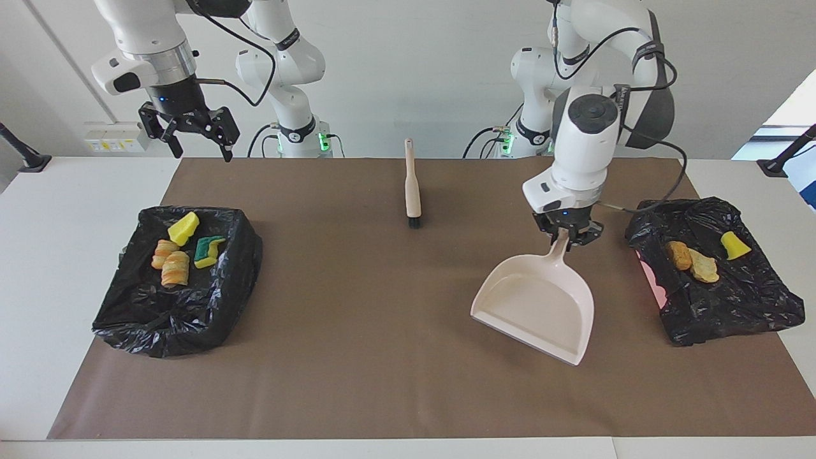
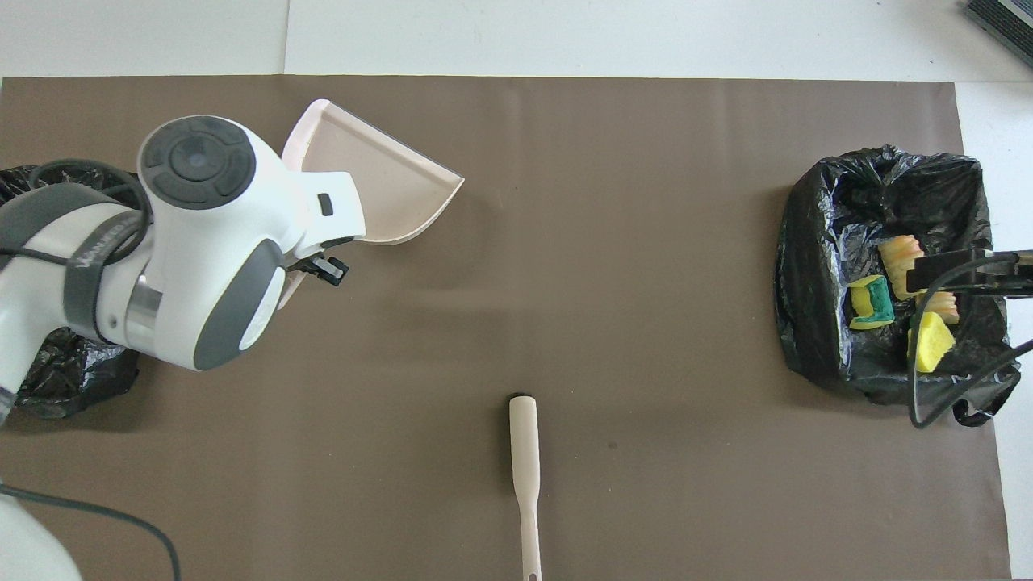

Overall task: Sweep and dump trash in bin
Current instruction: 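Return the dustpan to the table center with the left gripper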

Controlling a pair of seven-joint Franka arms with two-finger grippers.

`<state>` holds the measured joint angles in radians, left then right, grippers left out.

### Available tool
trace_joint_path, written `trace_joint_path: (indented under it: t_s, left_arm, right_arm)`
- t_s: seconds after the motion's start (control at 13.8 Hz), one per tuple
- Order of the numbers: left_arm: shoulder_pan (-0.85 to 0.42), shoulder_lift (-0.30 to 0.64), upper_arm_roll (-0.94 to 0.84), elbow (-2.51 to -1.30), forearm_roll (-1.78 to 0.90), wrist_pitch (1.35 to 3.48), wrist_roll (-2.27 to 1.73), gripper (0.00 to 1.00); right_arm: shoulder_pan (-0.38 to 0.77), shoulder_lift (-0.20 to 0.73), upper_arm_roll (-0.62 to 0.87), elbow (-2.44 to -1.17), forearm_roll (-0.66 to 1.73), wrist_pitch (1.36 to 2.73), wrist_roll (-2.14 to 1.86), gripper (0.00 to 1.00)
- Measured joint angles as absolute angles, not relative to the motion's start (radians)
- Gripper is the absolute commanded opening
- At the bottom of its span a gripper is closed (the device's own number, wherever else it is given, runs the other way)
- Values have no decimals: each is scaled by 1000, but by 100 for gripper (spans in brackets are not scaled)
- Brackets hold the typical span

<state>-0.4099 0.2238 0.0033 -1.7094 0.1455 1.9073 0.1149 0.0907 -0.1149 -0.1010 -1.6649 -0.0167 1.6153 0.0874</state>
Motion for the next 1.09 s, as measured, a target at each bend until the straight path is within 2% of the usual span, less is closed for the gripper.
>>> trace_joint_path:
  t_s: [0.29,0.58,0.8,1.09]
  left_arm:
    - [-550,371,4,-1551,123,1884,-195,0]
    - [-640,461,6,-1441,116,1862,-390,0]
    - [-703,579,6,-1340,116,1852,-515,0]
    - [-731,643,5,-1302,55,1882,-563,0]
  right_arm:
    - [70,-106,-102,-1650,18,1600,87,100]
    - [71,-106,-99,-1647,-13,1535,79,100]
    - [71,-106,-97,-1647,-46,1535,43,100]
    - [71,-106,-97,-1647,-47,1535,42,100]
